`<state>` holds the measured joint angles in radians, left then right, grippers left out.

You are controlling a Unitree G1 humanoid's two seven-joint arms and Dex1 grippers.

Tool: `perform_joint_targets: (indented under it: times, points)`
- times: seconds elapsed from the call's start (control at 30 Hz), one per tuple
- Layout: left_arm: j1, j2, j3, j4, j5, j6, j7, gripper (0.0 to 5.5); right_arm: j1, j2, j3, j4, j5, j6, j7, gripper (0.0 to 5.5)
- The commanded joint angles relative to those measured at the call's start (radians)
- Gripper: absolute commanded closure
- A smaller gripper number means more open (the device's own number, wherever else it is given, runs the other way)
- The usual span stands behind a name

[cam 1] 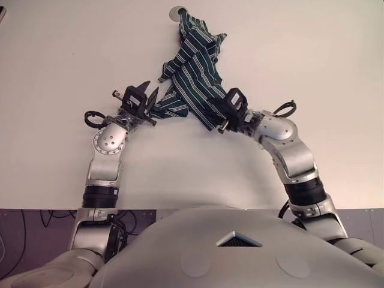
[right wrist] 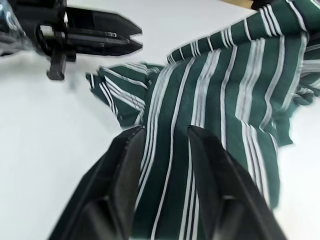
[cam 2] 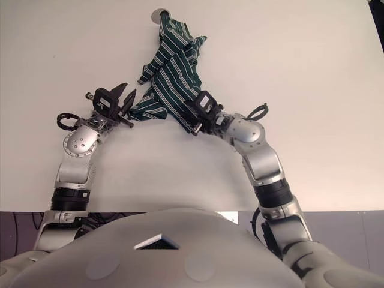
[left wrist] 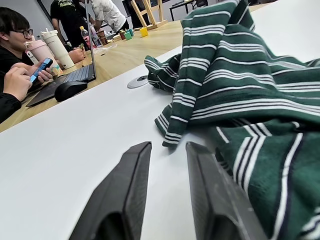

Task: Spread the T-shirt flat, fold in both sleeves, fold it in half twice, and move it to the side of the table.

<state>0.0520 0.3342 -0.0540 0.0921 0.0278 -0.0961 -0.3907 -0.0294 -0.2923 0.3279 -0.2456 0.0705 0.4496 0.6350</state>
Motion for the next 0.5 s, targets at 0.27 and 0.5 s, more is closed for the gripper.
perform_joint_targets:
  times: [0.27,0.5]
  points:
    - [-0.017,-0.014,-0.044,0.028,0.062,-0.043,0.031,4.26,0.1,-0.087,0.077,-0.053,0.04,0.138,0.052,3.81]
    - [-0.008,-0.015,-0.032,0.002,0.052,-0.047,0.038,4.26,0.05,-0.098,0.114,0.095,0.002,0.136,0.005,3.81]
